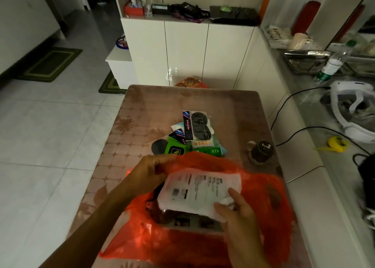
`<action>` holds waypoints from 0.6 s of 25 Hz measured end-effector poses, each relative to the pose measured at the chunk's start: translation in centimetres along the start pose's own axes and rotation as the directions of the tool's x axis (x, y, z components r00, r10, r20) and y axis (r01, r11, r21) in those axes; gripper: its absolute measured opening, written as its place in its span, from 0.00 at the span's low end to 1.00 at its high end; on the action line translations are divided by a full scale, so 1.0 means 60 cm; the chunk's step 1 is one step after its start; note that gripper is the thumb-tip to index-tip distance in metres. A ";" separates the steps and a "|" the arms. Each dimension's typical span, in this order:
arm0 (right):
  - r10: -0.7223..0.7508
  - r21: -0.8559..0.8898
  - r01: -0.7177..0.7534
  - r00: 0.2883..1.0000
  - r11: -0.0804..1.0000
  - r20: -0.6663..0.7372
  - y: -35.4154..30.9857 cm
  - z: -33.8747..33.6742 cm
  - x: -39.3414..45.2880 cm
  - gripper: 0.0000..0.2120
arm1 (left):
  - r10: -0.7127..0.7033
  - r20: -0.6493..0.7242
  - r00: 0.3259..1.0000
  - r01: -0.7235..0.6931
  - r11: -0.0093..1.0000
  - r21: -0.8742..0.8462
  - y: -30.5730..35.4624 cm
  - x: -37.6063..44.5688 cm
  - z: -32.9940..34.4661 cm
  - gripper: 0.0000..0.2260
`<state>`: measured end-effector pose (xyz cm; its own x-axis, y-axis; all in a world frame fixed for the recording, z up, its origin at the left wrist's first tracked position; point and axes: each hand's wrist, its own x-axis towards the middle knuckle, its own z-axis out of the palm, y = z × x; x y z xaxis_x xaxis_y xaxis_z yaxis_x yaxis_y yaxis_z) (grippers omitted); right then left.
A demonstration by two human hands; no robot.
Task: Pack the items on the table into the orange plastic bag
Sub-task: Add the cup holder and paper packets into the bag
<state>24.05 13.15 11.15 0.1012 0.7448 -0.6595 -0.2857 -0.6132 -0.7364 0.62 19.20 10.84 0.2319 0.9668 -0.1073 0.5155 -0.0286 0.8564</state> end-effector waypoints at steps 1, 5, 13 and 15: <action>-0.119 -0.397 0.113 0.993 0.911 0.010 0.003 -0.005 0.004 0.26 | 0.009 0.035 0.999 -0.009 1.000 0.007 0.001 -0.011 0.007 0.31; -0.685 -0.884 0.468 0.640 -0.012 0.348 -0.023 0.002 0.031 0.15 | 0.079 0.024 0.997 -0.080 0.996 0.044 -0.003 -0.013 0.014 0.36; -0.185 -0.858 0.513 0.841 -0.024 0.508 -0.056 0.252 0.359 0.14 | 0.131 0.038 0.991 -0.134 0.986 0.096 -0.069 0.007 0.007 0.19; -0.078 -0.924 0.383 0.921 -0.001 0.382 -0.013 0.256 0.420 0.20 | 0.116 0.037 0.993 -0.119 0.990 0.080 -0.082 0.006 0.004 0.22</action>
<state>12.21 36.43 -2.55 -0.2487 0.8344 -0.4919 0.9192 0.0433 -0.3913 -1.64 19.62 6.46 0.3200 0.9471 -0.0256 0.5490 -0.1633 0.8197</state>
